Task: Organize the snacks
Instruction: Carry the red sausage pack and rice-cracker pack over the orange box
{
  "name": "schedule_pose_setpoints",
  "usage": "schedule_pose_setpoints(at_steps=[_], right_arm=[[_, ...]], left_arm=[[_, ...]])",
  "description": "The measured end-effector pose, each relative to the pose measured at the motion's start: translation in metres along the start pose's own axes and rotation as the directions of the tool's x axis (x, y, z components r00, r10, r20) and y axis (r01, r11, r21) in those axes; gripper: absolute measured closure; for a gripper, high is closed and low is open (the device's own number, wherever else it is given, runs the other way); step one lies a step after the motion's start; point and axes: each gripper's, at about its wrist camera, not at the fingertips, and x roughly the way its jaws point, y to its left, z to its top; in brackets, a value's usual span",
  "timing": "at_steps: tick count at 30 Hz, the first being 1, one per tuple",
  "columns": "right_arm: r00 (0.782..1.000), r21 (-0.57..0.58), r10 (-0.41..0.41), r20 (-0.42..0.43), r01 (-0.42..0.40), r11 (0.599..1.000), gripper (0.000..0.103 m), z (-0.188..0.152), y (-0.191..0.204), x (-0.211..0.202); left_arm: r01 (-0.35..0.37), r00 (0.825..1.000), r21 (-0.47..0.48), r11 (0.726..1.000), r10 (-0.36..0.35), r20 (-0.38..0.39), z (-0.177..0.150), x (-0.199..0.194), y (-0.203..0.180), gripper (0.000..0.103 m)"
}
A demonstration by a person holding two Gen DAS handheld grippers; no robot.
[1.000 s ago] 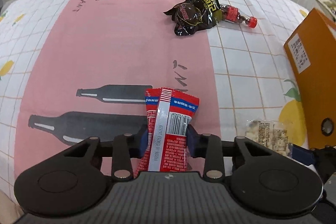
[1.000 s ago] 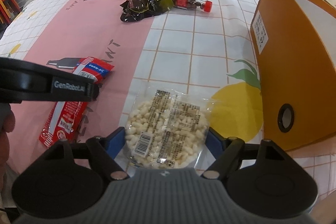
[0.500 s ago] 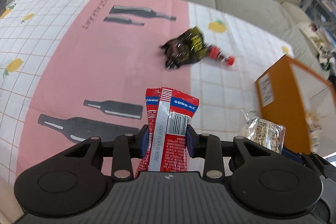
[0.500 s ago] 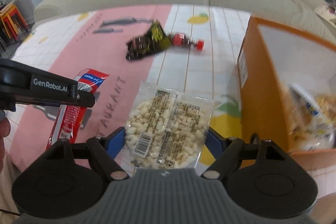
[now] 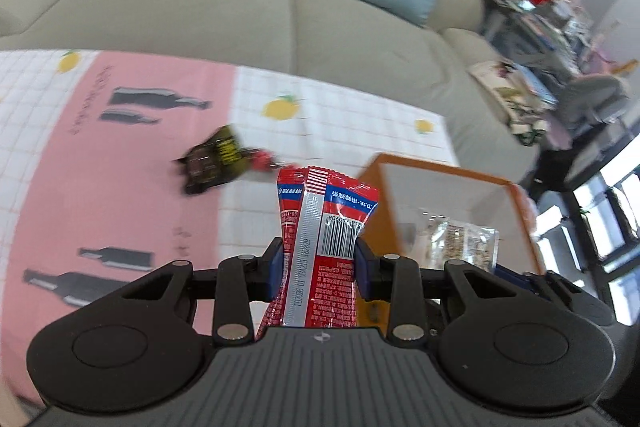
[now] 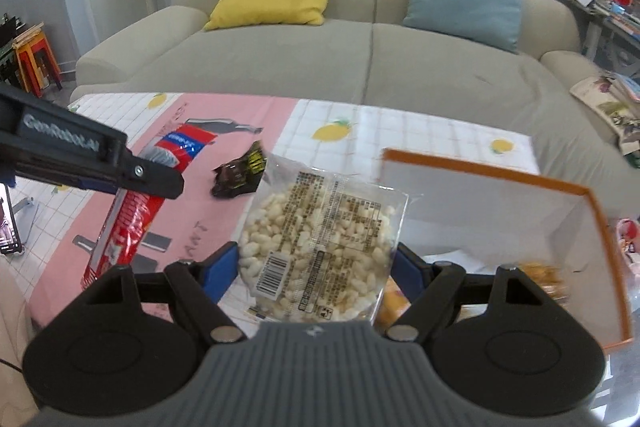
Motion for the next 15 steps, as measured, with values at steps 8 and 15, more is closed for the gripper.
schedule_pose_setpoints(at_steps=[8,15], right_arm=[[0.997,-0.031,-0.077,-0.008,0.077,0.997,0.025,0.006,-0.065,-0.022],[0.986,-0.017,-0.15,-0.067,0.15,0.989,0.024,0.003,-0.126,-0.018]], left_arm=[[0.11,0.992,0.097,0.989,-0.104,-0.066,0.012,0.028,-0.073,0.064],[0.158,0.978,0.16,0.974,-0.132,-0.16,0.016,0.071,-0.126,0.064]])
